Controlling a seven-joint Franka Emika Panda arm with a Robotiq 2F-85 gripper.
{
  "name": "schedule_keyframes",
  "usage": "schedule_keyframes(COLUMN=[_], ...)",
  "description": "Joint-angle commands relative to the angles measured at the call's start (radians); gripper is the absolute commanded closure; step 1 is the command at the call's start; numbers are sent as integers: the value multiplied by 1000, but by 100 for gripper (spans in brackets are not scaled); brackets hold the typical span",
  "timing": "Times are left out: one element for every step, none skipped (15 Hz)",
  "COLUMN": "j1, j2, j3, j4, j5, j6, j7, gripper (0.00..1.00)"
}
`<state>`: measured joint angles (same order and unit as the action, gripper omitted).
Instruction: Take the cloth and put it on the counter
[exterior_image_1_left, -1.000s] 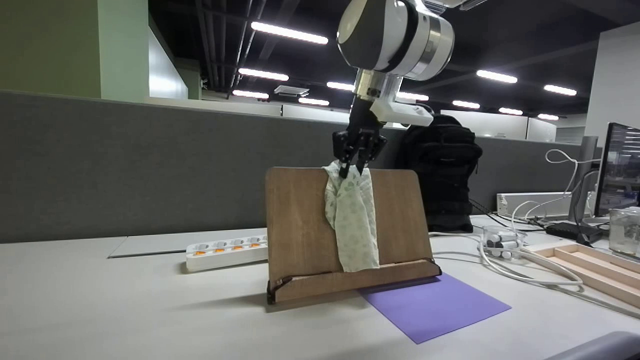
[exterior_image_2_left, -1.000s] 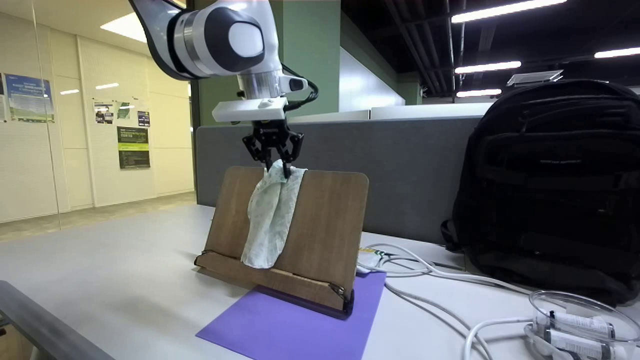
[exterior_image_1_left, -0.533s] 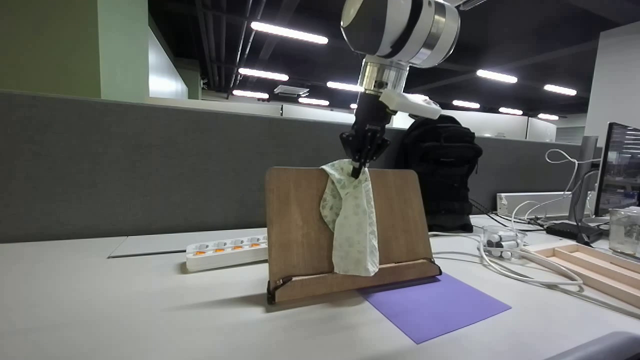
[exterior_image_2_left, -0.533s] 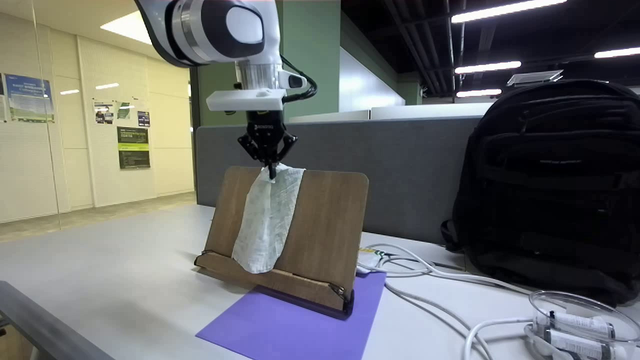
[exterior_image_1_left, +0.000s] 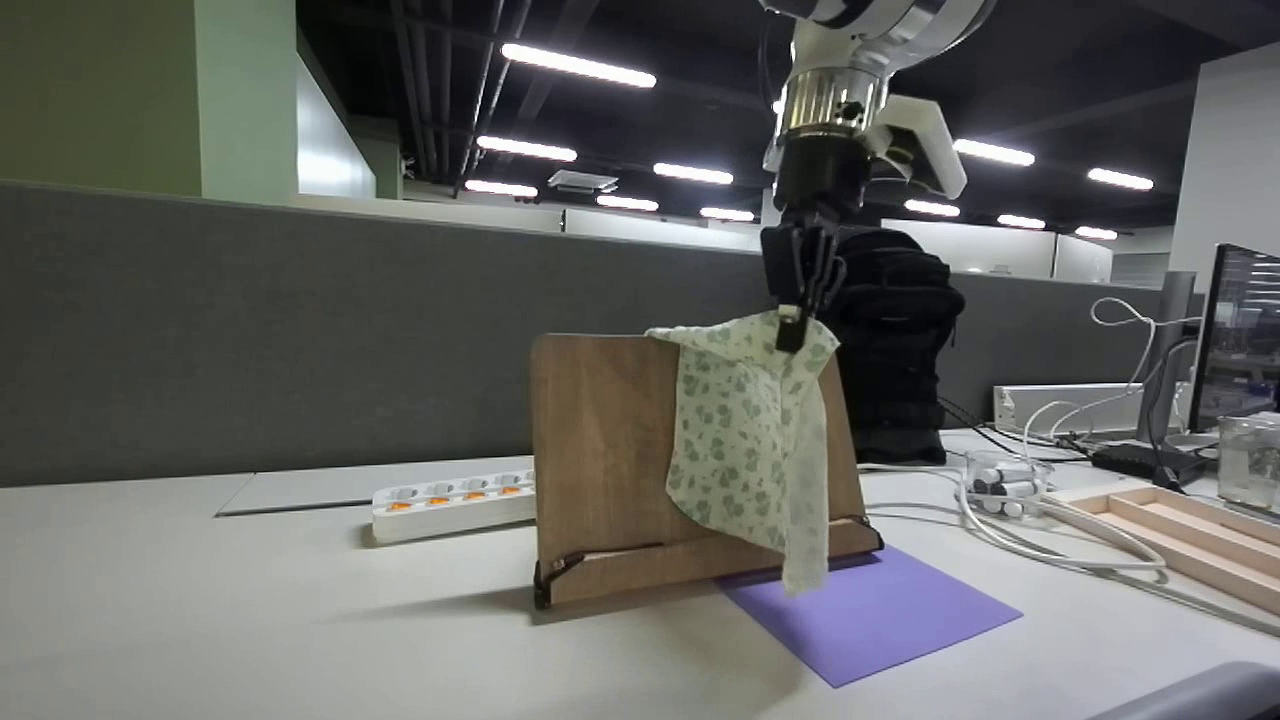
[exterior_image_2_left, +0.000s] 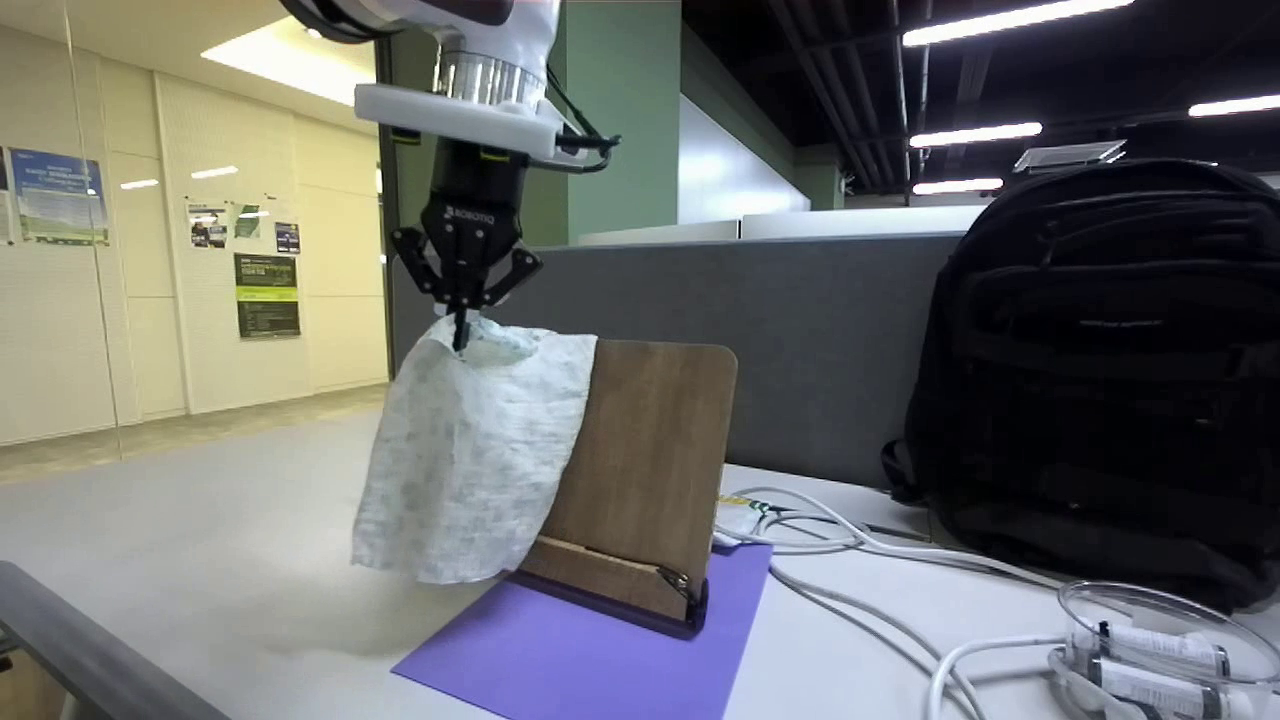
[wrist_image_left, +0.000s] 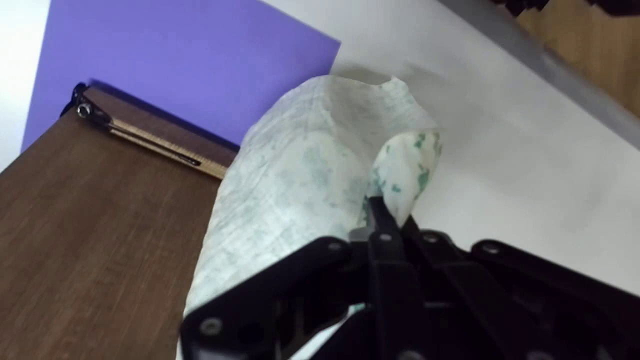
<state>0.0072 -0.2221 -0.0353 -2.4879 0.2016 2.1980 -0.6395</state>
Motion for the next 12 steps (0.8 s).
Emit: schedule_keyframes(j1=[16,19,20,21,20,19,16,12,9,6,4,1], j2=[-75,-77,-77,-69,-61,-50,-42,-33,-26,-19,-9,0], j3=[-34,-35,-34,-33,-29,-27,-25,-25,-26,-26,-26,-25], j4=[-45,-55,-62,-65,-75,-82,-90,-99,-105,-114,-117,-124], j5=[-27,-31,-35,-36,-47,-53,-56,-55,-52,-49,-53,-57], j6=[-131,-163,-190,-217,-219,-212,-182,-138,-94,-36,10,76], j7=[-80,-96,-109,-111,-104,-92,-75,-58,-44,-31,-17,1], gripper=[99,99,99,99,99,99,99,99,99,99,99,99])
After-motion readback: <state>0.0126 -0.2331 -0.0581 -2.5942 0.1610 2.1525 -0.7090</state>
